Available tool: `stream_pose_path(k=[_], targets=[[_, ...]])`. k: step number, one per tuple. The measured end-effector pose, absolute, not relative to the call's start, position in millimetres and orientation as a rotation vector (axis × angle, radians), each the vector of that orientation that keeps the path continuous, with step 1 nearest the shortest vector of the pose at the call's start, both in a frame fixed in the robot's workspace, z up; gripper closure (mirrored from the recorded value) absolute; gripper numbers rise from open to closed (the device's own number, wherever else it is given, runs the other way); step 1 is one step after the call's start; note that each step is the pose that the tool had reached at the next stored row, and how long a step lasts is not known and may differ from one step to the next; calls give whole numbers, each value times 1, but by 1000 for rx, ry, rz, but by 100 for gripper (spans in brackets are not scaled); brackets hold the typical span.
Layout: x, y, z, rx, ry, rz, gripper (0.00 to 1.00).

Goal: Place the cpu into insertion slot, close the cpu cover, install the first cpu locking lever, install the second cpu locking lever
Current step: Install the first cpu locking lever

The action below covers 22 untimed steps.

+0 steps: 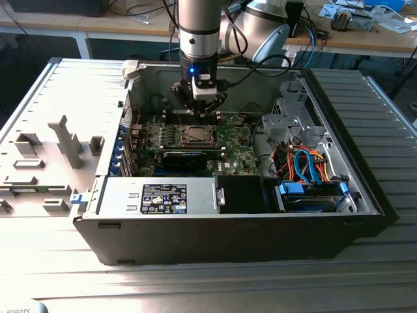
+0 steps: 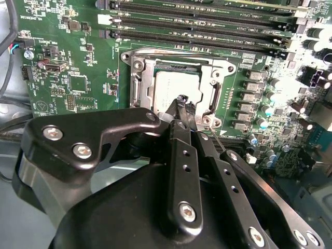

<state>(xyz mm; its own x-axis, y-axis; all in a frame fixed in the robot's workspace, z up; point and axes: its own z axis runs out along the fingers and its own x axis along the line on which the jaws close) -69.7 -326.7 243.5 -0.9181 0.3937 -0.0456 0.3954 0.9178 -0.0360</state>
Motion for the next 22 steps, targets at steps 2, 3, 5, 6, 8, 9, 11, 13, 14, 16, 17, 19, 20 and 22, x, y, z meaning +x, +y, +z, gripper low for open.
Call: stream_pose_path(k=[2,3,5,6,8,9,11,13,14,16,17,19,20,22], targets=[[-70,-327,244,621,3041,-69,89],[-70,-327,244,619,3041,-69,89],[-70,-327,244,615,3042,-69,89],[-70,-327,244,613,3042,-69,89],[-70,-327,244,609,3043,-69,89],[-70,-327,244,607,3043,-69,89],[-70,-327,244,604,3044,-69,89],[-70,-327,244,600,3044,-69,89],[-70,-327,244,598,3045,-69,89],[-70,-327,244,593,3046,-68,89],[-70,-327,244,591,3046,-68,89],[-70,-327,244,585,3047,-68,89],[-70,-327,244,583,3048,-68,89],[-70,-327,244,578,3048,-68,89]])
